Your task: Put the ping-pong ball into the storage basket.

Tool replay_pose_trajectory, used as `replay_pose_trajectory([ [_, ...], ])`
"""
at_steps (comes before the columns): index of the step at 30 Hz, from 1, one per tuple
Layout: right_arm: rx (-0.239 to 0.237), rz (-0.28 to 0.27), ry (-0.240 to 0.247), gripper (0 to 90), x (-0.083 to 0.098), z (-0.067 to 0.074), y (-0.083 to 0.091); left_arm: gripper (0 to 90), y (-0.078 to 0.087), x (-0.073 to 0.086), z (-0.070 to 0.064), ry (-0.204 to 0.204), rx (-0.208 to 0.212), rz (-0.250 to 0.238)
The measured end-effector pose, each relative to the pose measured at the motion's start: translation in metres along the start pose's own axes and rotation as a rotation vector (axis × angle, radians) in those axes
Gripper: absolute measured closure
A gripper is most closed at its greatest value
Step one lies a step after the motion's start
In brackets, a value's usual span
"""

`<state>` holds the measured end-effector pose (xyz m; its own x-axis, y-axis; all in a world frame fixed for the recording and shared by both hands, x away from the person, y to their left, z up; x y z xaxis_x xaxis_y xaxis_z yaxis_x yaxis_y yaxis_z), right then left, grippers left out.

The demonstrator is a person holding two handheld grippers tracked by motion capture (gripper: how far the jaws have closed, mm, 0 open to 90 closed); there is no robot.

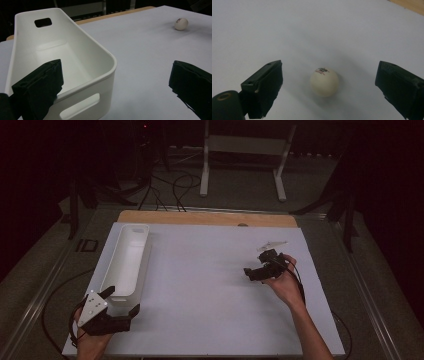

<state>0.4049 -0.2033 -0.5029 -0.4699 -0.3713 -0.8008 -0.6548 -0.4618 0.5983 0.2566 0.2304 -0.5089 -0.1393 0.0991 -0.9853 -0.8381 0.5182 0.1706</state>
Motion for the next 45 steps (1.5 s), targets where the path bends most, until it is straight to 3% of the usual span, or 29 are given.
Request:
replay_pose_trajectory([
  [26, -0.033, 0.091, 0.012, 7.2, 0.011, -0.005, -0.019, 0.0, 0.000, 0.000, 0.000, -0.004, -0.001, 0.004],
  [45, -0.031, 0.139, 0.020, 7.8, 0.015, -0.005, -0.027, 0.0, 0.000, 0.001, 0.001, -0.005, -0.003, 0.005],
])
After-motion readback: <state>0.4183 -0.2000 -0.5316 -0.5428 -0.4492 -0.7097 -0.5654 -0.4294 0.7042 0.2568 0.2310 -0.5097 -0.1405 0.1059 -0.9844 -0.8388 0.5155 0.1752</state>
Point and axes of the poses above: each handheld gripper's, and its own axes: y roughly backward along the jaws, x roughly out of its underside, z roughly to its left, the point moved 6 cm from there along -y, roughly forward along the jaws, and after that the axes turned 13 degrees about -z, right-handed, at the moved point
